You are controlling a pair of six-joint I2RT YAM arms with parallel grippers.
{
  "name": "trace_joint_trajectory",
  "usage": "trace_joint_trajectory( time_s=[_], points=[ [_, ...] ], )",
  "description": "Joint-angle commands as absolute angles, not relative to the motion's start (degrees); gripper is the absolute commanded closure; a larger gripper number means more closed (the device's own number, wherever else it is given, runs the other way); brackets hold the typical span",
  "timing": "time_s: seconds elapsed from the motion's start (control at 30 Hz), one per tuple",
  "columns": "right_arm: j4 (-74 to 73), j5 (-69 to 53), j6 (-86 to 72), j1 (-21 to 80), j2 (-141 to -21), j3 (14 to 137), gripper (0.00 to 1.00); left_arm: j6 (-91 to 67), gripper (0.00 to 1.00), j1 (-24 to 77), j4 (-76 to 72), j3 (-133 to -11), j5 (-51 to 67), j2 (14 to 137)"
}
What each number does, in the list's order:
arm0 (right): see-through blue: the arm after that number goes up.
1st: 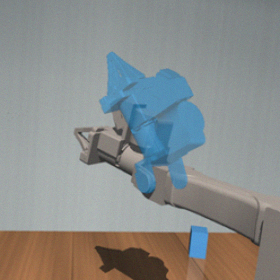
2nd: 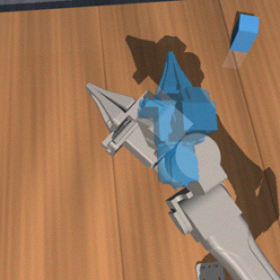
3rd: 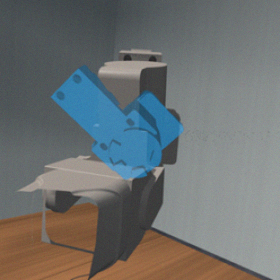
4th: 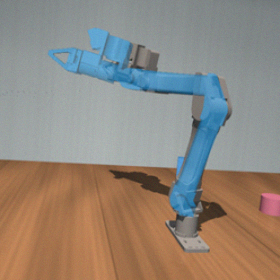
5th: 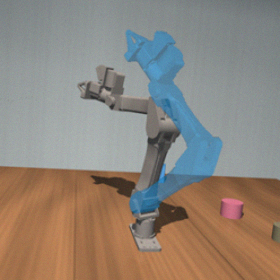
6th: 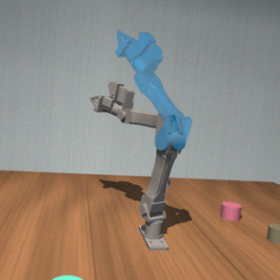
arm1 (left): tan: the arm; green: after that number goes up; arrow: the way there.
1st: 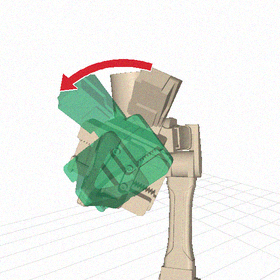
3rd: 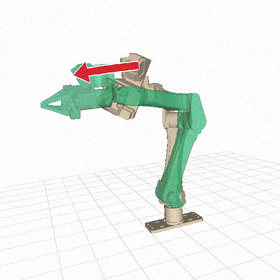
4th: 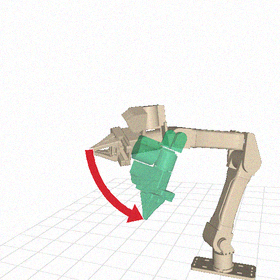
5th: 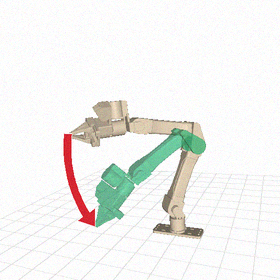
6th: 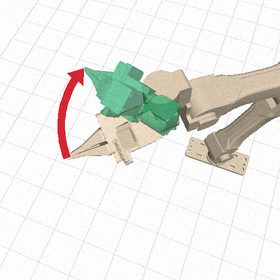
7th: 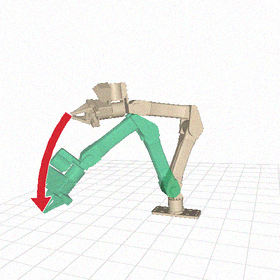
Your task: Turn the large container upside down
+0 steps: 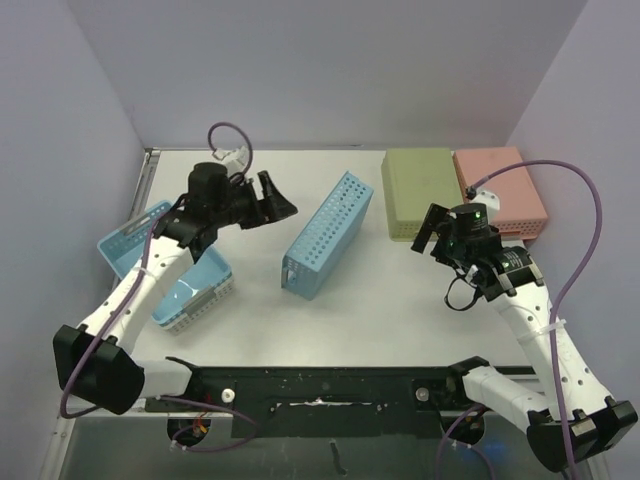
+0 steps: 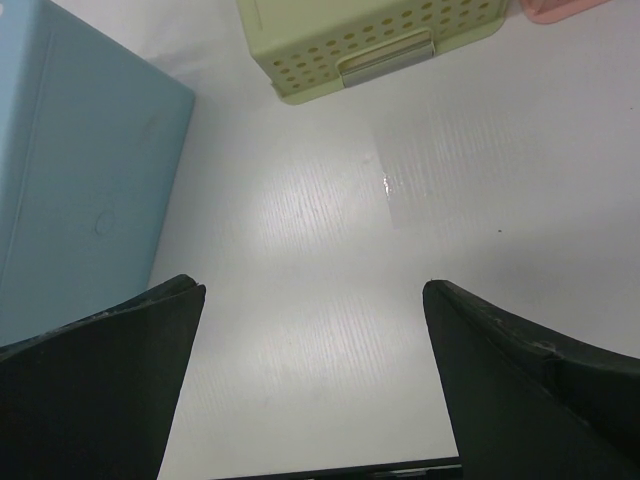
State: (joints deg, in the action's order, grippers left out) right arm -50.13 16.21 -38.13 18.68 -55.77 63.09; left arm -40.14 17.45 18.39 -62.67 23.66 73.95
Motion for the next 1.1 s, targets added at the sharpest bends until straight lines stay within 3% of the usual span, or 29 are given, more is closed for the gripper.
trace_joint_trajectory(
  time_s=[0.0,0.17,0.37,0.57,0.9,1.07],
  points=[
    [-46.6,14.8,-39.6,18.3,-55.8,62.9,0.02,-24.8,0.25,29.1,30.4,-76.4,7.7,77.0],
    [-47.5,15.6,-39.6,18.3,-55.8,63.7,0.02,-19.4,0.26,36.8,35.2,-82.2,0.5,83.4],
    [-48.1,15.7,-40.0,18.2,-55.0,62.9,0.02,-18.9,0.48,37.2,34.7,-83.4,1.1,85.9],
    [-48.0,15.6,-40.2,18.2,-55.1,62.8,0.02,-18.8,0.54,37.1,34.6,-83.2,1.2,86.6],
    [-47.8,15.4,-40.5,18.3,-55.1,62.4,0.02,-19.8,1.0,37.0,35.0,-83.6,0.1,86.9],
    [-48.0,15.4,-40.5,18.2,-55.1,62.3,0.02,-23.5,1.0,35.1,31.3,-83.1,7.8,85.6]
  ],
)
